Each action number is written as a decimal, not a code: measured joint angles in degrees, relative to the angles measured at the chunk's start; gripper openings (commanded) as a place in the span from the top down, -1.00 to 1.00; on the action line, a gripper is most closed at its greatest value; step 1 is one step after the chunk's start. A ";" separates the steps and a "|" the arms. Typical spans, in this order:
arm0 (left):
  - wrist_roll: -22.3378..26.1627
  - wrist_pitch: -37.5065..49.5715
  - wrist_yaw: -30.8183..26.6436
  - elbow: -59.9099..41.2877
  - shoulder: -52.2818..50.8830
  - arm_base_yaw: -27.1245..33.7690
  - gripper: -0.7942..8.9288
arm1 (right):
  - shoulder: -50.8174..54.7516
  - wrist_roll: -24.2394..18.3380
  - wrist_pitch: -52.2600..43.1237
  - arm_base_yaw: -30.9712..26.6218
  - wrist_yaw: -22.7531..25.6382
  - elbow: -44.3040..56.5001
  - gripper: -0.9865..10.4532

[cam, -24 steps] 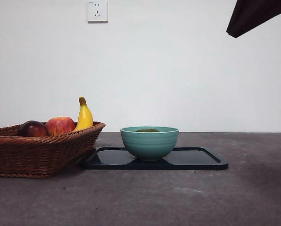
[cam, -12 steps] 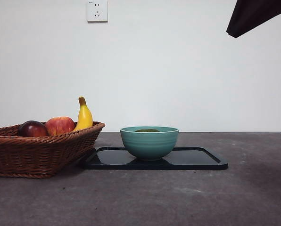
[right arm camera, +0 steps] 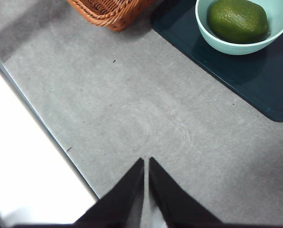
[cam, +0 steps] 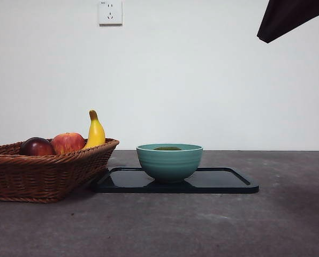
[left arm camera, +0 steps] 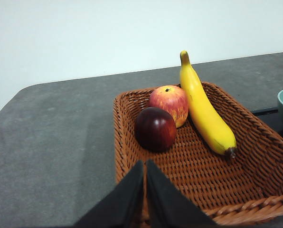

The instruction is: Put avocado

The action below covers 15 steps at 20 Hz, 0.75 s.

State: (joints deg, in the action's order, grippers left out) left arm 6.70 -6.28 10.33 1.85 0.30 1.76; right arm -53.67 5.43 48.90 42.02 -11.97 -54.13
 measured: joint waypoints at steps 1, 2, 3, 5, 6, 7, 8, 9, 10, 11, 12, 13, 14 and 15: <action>0.00 -1.44 -0.02 0.00 0.00 0.00 0.82 | 0.00 0.00 -0.02 0.00 0.00 0.00 0.82; 0.02 -2.97 -0.02 0.00 0.00 0.00 0.82 | 0.00 0.00 -0.02 0.00 0.00 0.00 0.82; 0.02 -3.54 -0.09 0.00 0.02 0.00 0.82 | 0.00 0.00 0.00 0.00 0.00 0.00 0.82; 0.04 -3.54 -0.11 0.00 0.00 0.00 0.82 | 0.00 0.00 0.00 0.00 0.00 0.00 0.82; 0.02 -3.54 -0.11 0.00 0.00 0.00 0.82 | 0.00 0.00 0.00 0.00 0.00 0.00 0.82; 0.02 -3.54 -0.11 0.00 0.00 0.00 0.82 | 0.00 0.00 0.00 0.00 0.00 0.00 0.82; 0.02 -3.54 -0.11 0.00 0.00 0.00 0.82 | 0.00 0.00 -0.02 0.00 0.00 0.00 0.82; 0.02 -3.54 -0.11 0.00 0.00 0.00 0.82 | 0.00 0.00 0.00 0.00 0.00 0.00 0.82; 0.02 -3.54 -0.11 0.00 0.00 0.00 0.82 | 0.00 0.00 -0.02 0.00 0.00 0.00 0.82; 0.02 -3.54 -0.11 0.00 0.00 0.00 0.82 | 0.00 0.00 -0.02 0.00 0.00 0.00 0.82; 0.02 -3.54 -0.11 0.00 0.00 0.00 0.82 | 0.00 0.00 -0.02 0.00 0.00 0.00 0.82; 0.04 -3.54 -0.11 0.00 0.00 0.00 0.82 | 0.00 0.00 -0.02 0.00 0.00 0.00 0.82; 0.04 -3.54 -0.11 0.00 0.00 0.00 0.82 | 0.00 0.00 -0.02 0.00 0.00 0.00 0.82; 0.02 -3.54 -0.11 0.00 0.00 0.00 0.82 | 0.00 0.00 0.00 0.00 0.00 0.00 0.82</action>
State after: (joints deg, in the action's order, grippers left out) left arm 6.72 -9.82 10.22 1.85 0.30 1.76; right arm -53.67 5.43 48.90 42.02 -11.97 -54.13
